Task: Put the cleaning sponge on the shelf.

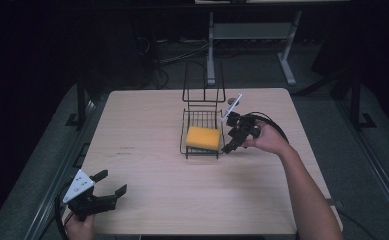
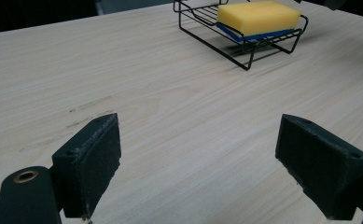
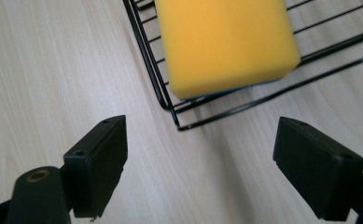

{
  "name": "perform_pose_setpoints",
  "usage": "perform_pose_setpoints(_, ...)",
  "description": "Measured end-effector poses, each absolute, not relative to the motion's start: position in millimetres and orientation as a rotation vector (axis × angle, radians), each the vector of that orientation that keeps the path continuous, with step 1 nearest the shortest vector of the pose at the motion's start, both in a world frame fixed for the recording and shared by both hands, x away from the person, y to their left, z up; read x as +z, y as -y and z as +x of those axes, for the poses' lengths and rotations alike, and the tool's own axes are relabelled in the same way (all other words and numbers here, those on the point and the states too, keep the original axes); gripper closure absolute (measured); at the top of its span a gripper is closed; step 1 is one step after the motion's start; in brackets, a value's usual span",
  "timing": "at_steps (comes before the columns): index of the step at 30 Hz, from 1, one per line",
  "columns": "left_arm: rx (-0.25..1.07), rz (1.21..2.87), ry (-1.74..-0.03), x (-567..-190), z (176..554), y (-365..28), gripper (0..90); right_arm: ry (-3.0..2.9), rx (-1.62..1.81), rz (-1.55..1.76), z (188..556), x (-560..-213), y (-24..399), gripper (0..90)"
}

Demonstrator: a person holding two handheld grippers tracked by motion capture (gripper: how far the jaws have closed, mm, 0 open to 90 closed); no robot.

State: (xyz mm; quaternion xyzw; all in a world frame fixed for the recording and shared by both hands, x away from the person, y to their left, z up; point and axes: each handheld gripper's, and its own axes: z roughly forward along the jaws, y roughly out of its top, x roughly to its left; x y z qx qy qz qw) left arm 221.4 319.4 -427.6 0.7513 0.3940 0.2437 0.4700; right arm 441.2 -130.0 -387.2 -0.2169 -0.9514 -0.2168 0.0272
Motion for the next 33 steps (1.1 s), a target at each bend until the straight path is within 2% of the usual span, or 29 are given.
perform_pose_setpoints(33,0.596,1.849,-0.959,-428,221,-316,13.4,2.932,-0.711,-0.771,410,-391,184,17.3)
